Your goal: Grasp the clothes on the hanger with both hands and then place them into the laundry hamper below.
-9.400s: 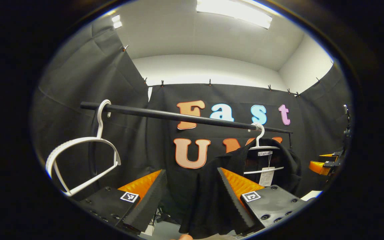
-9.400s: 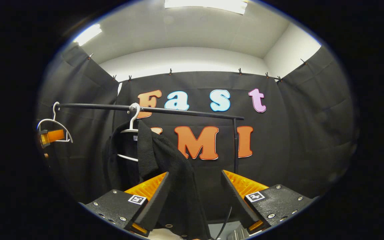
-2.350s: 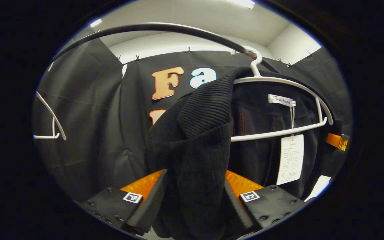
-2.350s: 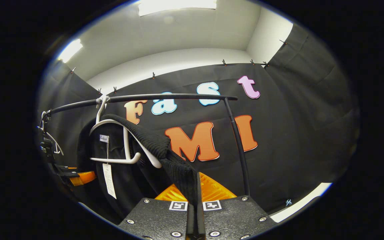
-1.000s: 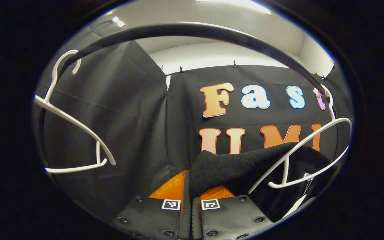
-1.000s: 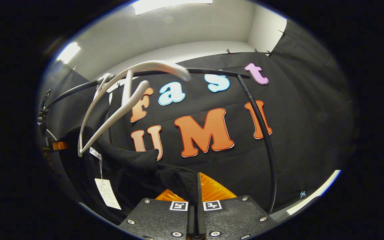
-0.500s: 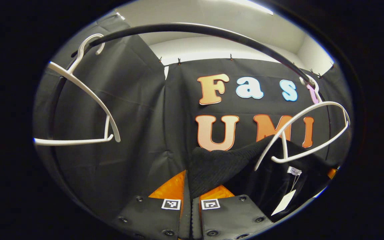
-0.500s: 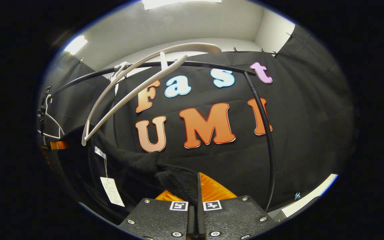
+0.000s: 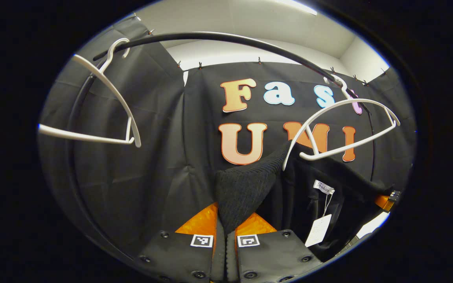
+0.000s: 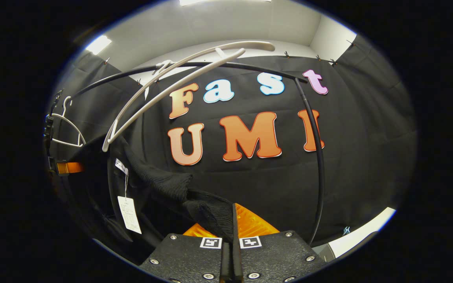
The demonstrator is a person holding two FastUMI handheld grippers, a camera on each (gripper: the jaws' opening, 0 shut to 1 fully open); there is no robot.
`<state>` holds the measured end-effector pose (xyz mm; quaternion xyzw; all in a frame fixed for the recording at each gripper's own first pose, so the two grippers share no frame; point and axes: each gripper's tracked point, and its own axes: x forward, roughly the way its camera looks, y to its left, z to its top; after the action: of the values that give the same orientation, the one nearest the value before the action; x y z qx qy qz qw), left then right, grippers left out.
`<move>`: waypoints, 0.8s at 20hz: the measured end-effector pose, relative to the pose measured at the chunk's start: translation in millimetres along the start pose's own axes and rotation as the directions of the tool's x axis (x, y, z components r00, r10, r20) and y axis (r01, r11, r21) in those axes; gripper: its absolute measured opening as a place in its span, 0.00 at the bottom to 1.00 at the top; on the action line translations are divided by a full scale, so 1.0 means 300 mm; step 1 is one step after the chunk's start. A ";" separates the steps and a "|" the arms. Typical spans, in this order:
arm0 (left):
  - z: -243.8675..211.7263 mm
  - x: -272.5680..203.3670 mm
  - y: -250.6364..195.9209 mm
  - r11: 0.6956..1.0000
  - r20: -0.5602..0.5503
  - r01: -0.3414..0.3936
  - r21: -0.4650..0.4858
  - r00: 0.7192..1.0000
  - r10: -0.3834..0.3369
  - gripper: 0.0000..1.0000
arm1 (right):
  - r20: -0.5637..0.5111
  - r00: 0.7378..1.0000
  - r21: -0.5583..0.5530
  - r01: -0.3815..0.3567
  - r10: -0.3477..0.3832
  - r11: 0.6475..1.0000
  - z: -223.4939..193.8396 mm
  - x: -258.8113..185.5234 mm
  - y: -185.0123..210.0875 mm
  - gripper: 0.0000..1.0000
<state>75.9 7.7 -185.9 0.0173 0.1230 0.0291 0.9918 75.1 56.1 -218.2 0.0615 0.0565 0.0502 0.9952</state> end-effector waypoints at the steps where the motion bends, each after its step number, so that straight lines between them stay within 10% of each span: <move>1: -0.023 0.000 0.006 1.000 -0.012 -0.003 -0.003 1.000 0.003 0.09 | -0.012 1.000 -0.001 -0.006 0.006 1.000 -0.028 -0.007 0.010 0.02; 16: -0.654 -0.008 0.009 0.997 -0.295 0.002 -0.075 0.955 -0.024 0.09 | -0.246 0.968 -0.019 -0.045 0.039 0.999 -0.503 0.045 0.125 0.02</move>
<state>25.3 15.7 -375.4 -0.0248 0.2688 0.0295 0.9624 67.1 112.1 -363.8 0.0436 0.1772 0.0793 0.9800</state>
